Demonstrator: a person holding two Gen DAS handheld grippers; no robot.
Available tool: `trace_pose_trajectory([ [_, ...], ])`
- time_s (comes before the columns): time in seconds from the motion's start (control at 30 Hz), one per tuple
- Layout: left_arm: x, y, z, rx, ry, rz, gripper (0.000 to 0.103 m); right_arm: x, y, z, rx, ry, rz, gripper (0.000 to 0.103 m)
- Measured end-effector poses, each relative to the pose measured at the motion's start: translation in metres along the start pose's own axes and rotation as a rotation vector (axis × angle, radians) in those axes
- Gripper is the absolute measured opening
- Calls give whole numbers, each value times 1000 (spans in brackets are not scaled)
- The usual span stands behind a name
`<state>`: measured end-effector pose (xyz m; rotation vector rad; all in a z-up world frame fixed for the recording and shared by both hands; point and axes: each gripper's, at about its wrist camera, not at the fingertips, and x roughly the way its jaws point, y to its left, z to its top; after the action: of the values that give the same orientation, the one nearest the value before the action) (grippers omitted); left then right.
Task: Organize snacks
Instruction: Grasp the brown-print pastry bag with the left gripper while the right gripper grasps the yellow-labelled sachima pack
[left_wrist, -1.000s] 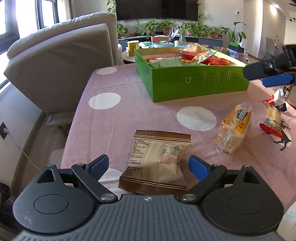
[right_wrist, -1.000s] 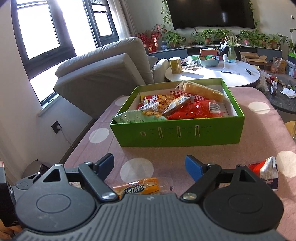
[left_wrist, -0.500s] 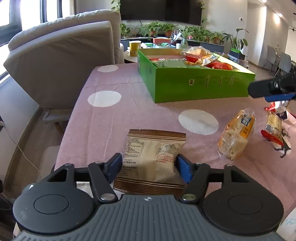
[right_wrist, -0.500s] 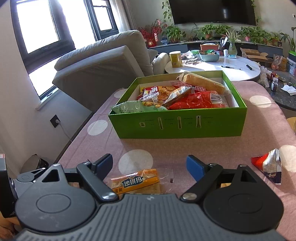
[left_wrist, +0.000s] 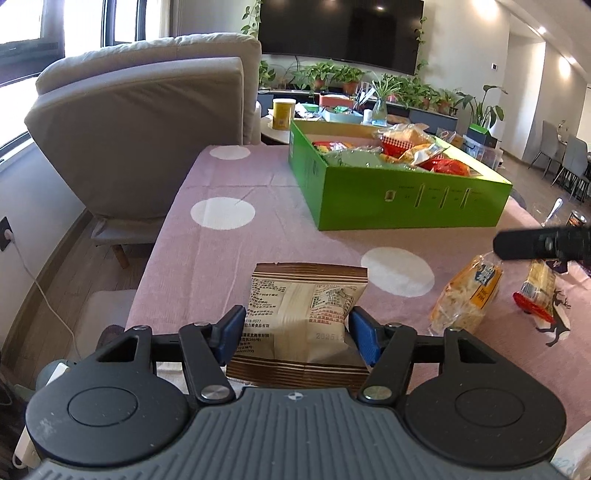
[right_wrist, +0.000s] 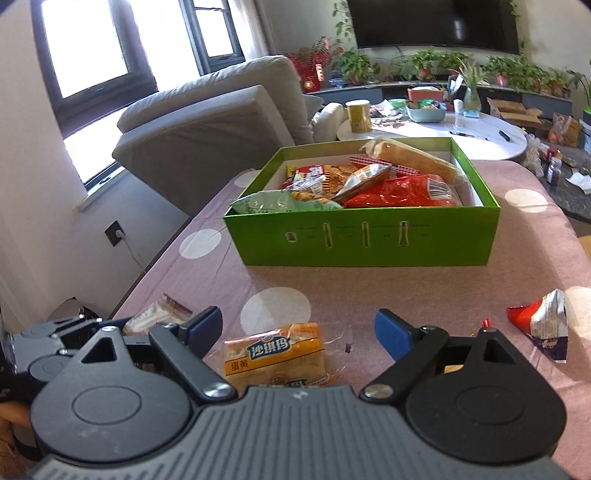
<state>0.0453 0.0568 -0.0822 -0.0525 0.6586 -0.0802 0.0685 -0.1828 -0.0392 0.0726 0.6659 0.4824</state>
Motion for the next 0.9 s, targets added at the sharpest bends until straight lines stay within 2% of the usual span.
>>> trace_pose_trajectory([
  [0.1,-3,0,1,-3,-12,7,58,0,7,-5,-60,-5,15,79],
  [0.23,-6,2,3,-7,-27,17,58,1,15,-14,-140,-10,10,80],
  [0.4,-5,5,4,-22,-28,23,58,4,12,-16,-134,1,10,80],
  [0.63,-7,6,3,-26,-31,22,58,15,18,-25,-200,49,32,80],
  [0.9,-6,8,4,-30,-30,18,58,36,23,-27,-192,77,17,80],
])
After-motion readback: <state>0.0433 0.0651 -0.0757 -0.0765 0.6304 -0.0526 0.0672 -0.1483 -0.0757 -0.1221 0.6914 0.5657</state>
